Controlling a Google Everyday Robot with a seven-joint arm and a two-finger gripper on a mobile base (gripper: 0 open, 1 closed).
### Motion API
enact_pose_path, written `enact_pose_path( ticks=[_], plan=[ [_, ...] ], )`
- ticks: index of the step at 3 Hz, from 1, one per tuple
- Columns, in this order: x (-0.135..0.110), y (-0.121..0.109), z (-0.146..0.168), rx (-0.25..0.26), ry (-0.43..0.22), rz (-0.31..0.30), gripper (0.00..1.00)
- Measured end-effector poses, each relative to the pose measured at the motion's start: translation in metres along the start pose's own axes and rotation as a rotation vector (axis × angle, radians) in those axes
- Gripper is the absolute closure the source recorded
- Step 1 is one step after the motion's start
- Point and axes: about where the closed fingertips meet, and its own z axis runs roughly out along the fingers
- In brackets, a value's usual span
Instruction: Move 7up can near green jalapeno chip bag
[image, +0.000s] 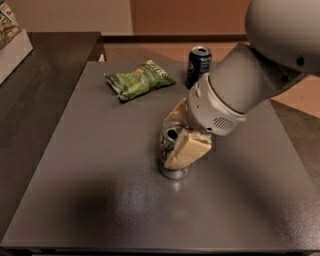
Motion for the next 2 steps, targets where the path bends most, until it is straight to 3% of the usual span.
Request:
enact_pose_path(
  ticks=[1, 2],
  plan=[
    [-0.004, -0.006, -0.003, 0.011, 0.001, 0.003, 0.64],
    [-0.014, -0.025, -0.009, 0.034, -0.003, 0.044, 0.87]
  ],
)
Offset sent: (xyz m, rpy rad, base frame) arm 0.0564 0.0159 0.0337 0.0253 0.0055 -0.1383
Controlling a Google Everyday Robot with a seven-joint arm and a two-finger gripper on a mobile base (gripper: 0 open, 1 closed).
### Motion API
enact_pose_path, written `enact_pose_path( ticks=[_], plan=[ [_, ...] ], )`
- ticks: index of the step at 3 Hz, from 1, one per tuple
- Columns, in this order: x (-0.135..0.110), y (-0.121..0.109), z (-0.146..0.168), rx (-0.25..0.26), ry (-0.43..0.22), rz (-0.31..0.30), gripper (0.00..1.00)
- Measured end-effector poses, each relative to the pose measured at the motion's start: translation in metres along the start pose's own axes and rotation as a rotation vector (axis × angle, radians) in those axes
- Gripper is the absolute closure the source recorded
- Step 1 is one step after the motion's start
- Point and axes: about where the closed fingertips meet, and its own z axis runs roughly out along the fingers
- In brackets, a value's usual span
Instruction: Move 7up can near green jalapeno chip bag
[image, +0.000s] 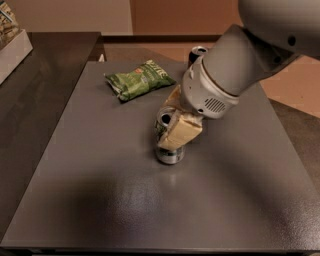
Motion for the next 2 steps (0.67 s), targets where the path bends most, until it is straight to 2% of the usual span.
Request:
enact_pose_path(
  ticks=[1, 2],
  plan=[
    [-0.016, -0.028, 0.001, 0.039, 0.004, 0.069, 1.0],
    [-0.029, -0.058, 0.011, 0.062, 0.014, 0.137, 1.0]
  ],
)
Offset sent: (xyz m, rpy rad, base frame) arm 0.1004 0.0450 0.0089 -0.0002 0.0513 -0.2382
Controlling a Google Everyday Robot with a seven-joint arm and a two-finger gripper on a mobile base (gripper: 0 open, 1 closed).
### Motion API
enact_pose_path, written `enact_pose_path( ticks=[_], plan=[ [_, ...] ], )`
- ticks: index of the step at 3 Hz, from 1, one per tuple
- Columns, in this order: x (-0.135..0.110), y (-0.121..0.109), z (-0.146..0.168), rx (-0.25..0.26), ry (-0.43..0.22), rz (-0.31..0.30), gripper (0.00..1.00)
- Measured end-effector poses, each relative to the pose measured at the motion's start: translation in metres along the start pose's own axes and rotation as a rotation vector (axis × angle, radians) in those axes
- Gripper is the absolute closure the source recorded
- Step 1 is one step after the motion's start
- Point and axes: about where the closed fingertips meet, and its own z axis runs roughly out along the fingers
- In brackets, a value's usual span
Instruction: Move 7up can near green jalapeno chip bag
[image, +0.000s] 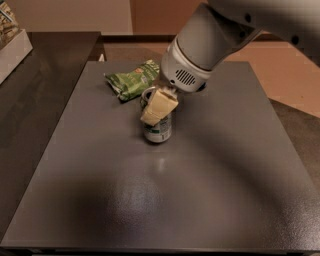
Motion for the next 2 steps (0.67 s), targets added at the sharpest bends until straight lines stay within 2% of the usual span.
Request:
enact_pose_path(
  ticks=[1, 2],
  plan=[
    [-0.007, -0.028, 0.018, 0.006, 0.003, 0.086, 1.0],
    [-0.012, -0.052, 0.031, 0.028, -0.012, 0.143, 1.0]
  ],
)
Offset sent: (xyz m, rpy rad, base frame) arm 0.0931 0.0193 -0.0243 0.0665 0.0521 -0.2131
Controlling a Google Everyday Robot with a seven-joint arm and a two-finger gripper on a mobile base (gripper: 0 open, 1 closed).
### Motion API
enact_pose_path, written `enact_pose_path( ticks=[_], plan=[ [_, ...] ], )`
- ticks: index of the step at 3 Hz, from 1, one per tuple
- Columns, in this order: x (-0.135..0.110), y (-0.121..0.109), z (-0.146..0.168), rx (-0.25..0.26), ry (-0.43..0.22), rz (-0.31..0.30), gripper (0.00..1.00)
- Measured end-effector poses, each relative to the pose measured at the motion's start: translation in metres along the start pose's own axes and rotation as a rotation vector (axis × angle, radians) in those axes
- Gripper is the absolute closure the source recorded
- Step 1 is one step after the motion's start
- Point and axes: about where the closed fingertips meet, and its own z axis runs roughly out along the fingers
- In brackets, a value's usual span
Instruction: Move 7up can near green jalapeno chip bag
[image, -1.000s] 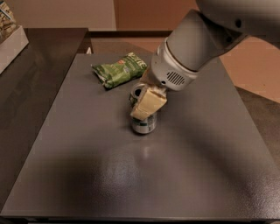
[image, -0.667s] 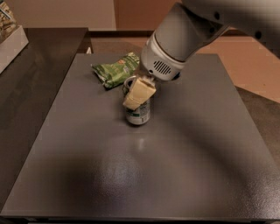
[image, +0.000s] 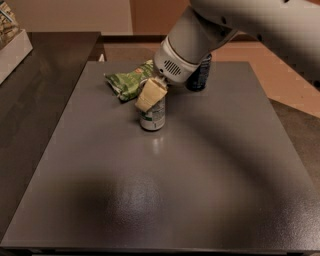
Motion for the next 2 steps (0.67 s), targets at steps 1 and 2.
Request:
enact_pose_path(
  ticks=[1, 2],
  plan=[
    [-0.012, -0.021, 0.007, 0.022, -0.038, 0.035, 1.0],
    [-0.024, -0.042, 0.01, 0.051, -0.065, 0.052, 1.0]
  ],
)
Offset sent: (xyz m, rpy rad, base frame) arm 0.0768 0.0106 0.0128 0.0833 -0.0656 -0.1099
